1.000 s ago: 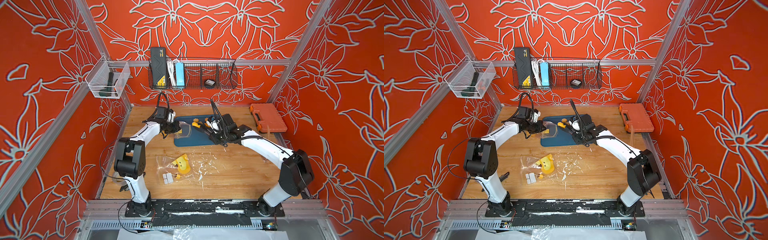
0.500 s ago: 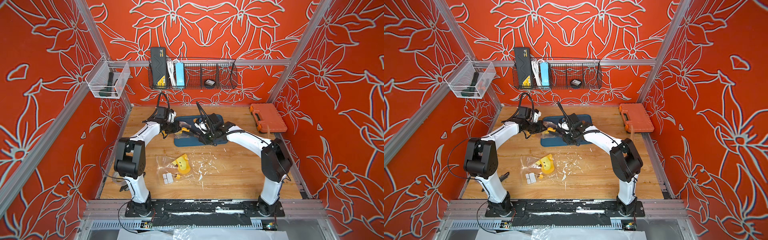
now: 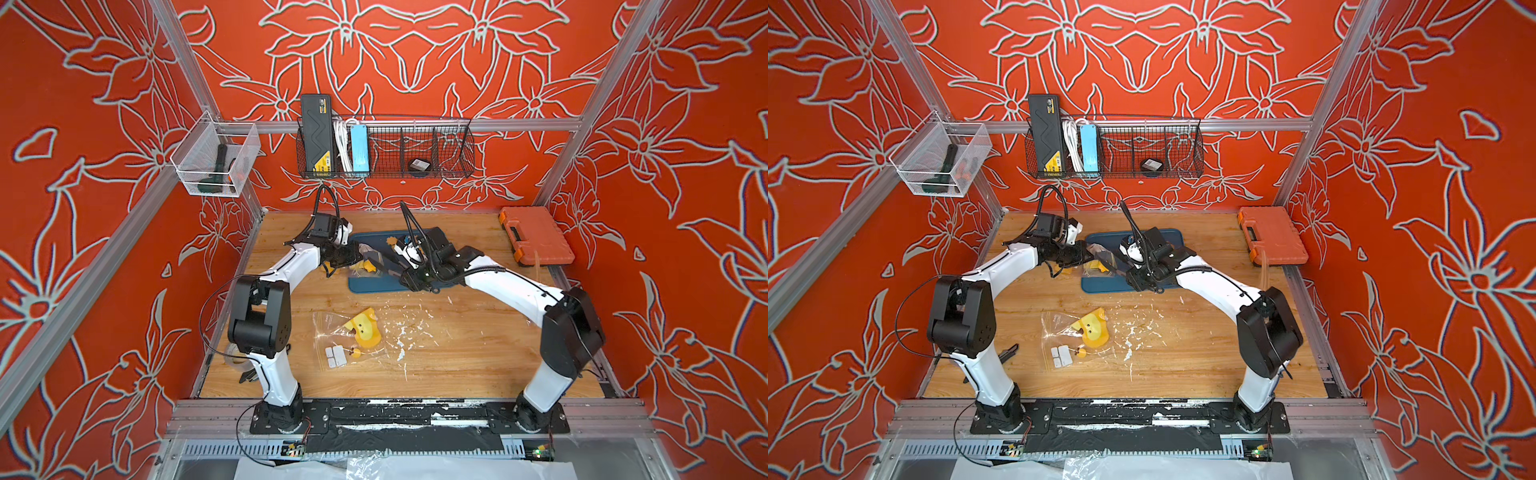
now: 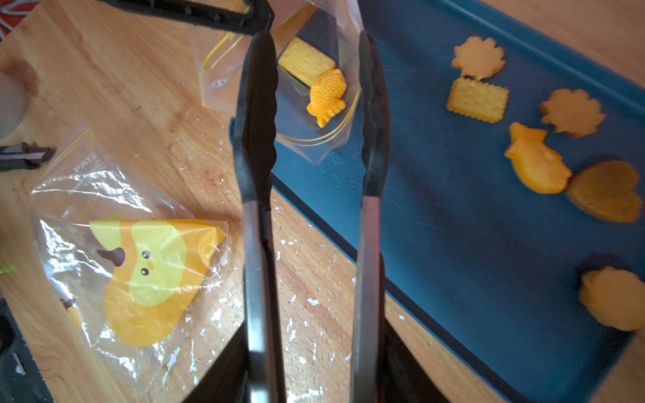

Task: Put the cookies into a resealable bag to prevent moisture
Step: Place the cookie in the ziploc bag, then pick up the cookie from the tray.

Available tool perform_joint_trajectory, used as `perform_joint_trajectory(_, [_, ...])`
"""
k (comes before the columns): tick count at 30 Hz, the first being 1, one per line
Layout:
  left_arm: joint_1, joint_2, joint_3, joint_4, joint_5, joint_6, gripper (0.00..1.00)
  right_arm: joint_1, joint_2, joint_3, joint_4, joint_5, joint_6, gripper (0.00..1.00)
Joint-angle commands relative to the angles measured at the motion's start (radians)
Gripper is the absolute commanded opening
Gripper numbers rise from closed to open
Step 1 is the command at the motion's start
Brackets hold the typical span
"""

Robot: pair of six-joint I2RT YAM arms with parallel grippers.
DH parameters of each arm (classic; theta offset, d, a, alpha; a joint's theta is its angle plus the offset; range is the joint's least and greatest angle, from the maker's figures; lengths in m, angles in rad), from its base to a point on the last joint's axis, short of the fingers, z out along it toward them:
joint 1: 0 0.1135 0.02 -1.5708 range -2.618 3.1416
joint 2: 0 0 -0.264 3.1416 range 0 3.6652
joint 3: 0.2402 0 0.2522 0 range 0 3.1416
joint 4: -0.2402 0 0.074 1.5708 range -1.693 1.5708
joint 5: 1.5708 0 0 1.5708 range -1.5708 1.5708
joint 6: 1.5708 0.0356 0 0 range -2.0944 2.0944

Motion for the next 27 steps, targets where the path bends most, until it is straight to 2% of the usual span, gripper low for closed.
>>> perform_joint_trajectory(1, [0.005,-0.020,-0.002,0.008,0.001,0.012,0.00,-0.008,-0.095,-0.072,-0.016,0.164,0.087,0.48])
perform_joint_trajectory(5, [0.004,-0.024,-0.004,0.012,0.005,0.010,0.00,-0.057,-0.145,-0.144,-0.120,0.339,0.178,0.46])
perform_joint_trajectory(8, [0.004,-0.024,-0.004,0.012,0.009,0.010,0.00,-0.106,-0.152,-0.169,-0.161,0.400,0.204,0.47])
perform_joint_trajectory(16, [0.003,-0.023,-0.003,0.014,0.010,0.010,0.00,-0.235,-0.068,-0.074,-0.237,0.328,0.216,0.51])
perform_joint_trajectory(27, [0.003,-0.024,-0.005,0.015,0.016,0.009,0.00,-0.267,0.015,0.010,-0.296,0.261,0.208,0.53])
